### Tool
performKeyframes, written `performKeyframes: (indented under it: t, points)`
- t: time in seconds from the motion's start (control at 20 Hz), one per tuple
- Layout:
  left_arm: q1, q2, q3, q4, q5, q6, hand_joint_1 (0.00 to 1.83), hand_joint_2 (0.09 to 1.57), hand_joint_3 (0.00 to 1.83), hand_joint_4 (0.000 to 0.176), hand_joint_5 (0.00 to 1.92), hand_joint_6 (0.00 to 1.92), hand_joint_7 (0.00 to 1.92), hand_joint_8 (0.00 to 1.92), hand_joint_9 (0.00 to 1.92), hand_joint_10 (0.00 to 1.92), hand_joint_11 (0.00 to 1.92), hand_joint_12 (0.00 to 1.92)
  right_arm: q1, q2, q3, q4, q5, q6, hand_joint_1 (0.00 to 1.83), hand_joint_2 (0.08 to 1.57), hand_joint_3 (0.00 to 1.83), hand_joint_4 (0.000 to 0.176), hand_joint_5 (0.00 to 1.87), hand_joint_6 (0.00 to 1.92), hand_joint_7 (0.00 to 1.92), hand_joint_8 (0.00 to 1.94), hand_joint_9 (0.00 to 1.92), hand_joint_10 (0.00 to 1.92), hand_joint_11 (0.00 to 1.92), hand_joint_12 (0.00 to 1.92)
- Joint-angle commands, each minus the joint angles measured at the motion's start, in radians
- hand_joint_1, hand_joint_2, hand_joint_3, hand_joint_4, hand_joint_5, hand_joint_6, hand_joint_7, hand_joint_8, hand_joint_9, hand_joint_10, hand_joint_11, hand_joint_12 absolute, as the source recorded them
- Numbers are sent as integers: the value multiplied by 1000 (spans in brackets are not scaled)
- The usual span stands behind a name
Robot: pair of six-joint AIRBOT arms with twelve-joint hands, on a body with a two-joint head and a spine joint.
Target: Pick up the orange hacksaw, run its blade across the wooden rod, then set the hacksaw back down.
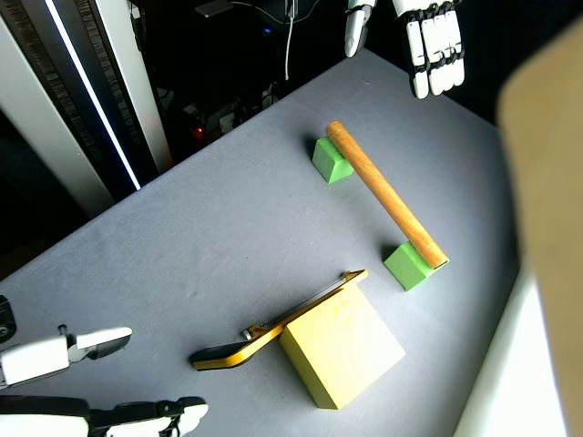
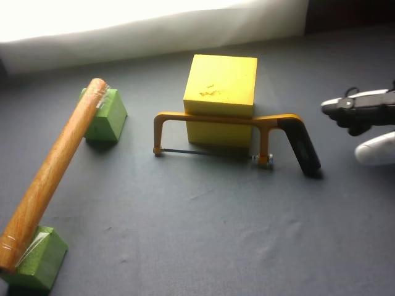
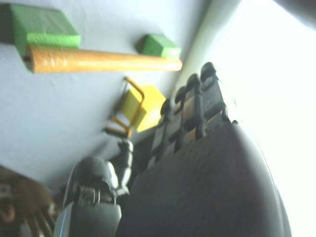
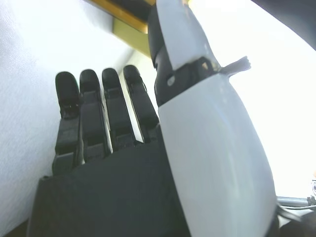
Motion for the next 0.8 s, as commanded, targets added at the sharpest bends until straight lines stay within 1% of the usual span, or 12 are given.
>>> performKeyframes:
  t: [0.0,0.05,0.15,0.35,0.4,0.5,0.55,0.6,0.7,0.75]
  points:
    - [-20,11,0,-8,-7,-2,30,1241,1,0,0,0,0,0,0,0,3,1,19,-6,11,52,62,6,908,1135,0,0,167,1,151,3,231,3,0,800]
    - [-32,9,-5,-3,5,-2,30,1241,1,0,0,0,0,0,0,0,3,1,24,-17,19,52,57,6,908,1135,0,0,167,1,151,3,231,3,0,800]
    - [-63,-2,-12,52,10,-2,28,1237,0,0,0,0,7,3,12,5,29,14,30,-43,32,52,48,8,916,1135,0,0,180,3,163,3,240,3,0,843]
    - [-88,-11,-30,85,30,-6,5,1247,3,0,0,0,7,2,21,7,22,13,59,-86,42,52,12,2,927,1128,0,0,188,8,178,9,251,8,0,841]
    - [-91,-11,-34,121,29,-27,2,1246,2,0,0,0,7,2,21,6,35,20,67,-93,46,52,6,-8,885,1144,3,0,170,3,166,3,244,3,0,838]
    - [-91,-7,-42,143,-3,-51,3,1243,0,0,0,0,3,0,13,0,29,26,85,-109,53,52,-10,-9,879,1141,0,0,183,4,178,3,248,3,0,872]
    - [-88,-5,-37,220,-48,-102,13,1237,0,0,3,1,30,9,42,10,53,41,94,-117,55,52,-22,-10,892,1138,0,0,179,1,173,1,244,1,0,853]
    - [-80,-4,-27,291,-108,-148,2,1248,3,0,0,0,12,2,24,2,34,38,102,-126,58,52,-29,-10,885,1145,2,0,173,0,175,1,244,1,0,845]
    - [-63,-4,-7,384,-204,-193,40,1244,0,0,2,0,25,4,28,1,38,50,113,-138,58,52,-46,-14,881,1142,0,0,176,1,179,2,238,0,0,851]
    - [-55,-6,2,411,-240,-205,22,1249,2,0,0,0,29,4,31,2,31,53,114,-143,58,52,-48,-14,898,1140,0,0,182,3,177,0,242,2,0,848]
